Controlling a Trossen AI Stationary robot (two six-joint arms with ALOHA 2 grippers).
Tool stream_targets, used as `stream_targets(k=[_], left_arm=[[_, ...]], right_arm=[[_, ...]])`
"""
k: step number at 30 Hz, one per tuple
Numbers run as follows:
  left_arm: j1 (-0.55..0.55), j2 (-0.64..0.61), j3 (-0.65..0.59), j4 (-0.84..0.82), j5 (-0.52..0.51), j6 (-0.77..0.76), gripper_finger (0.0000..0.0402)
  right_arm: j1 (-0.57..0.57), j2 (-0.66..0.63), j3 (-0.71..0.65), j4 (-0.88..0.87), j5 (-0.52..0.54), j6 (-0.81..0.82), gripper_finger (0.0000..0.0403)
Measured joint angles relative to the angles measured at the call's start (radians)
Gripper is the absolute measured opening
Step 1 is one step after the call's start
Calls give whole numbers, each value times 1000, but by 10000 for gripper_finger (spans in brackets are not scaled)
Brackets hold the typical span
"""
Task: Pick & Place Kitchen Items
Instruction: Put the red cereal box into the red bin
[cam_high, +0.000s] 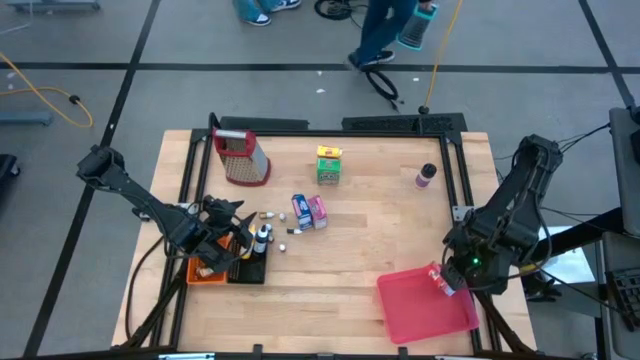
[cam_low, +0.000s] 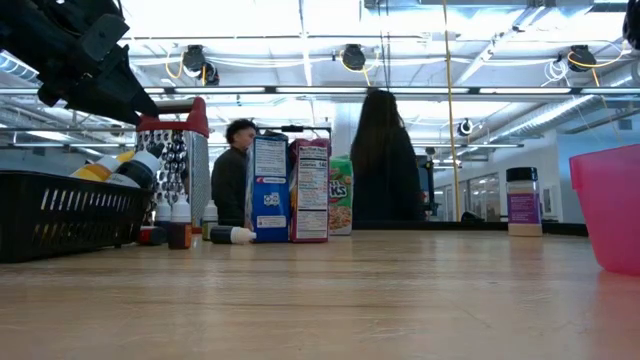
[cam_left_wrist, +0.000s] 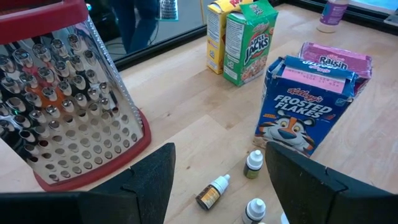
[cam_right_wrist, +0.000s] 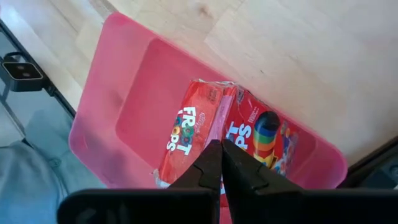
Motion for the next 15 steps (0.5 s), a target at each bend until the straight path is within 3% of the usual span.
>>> stream_targets(k=[6,12,15], left_arm=[[0,0,0,0,0,-1,253],[0,0,0,0,0,-4,253],[0,0,0,1,0,-6,253]], right_arm=[[0,8,0,-22,0,13,32],[0,8,0,-81,-6,20,98],[0,7,0,-87,-75,30,134]])
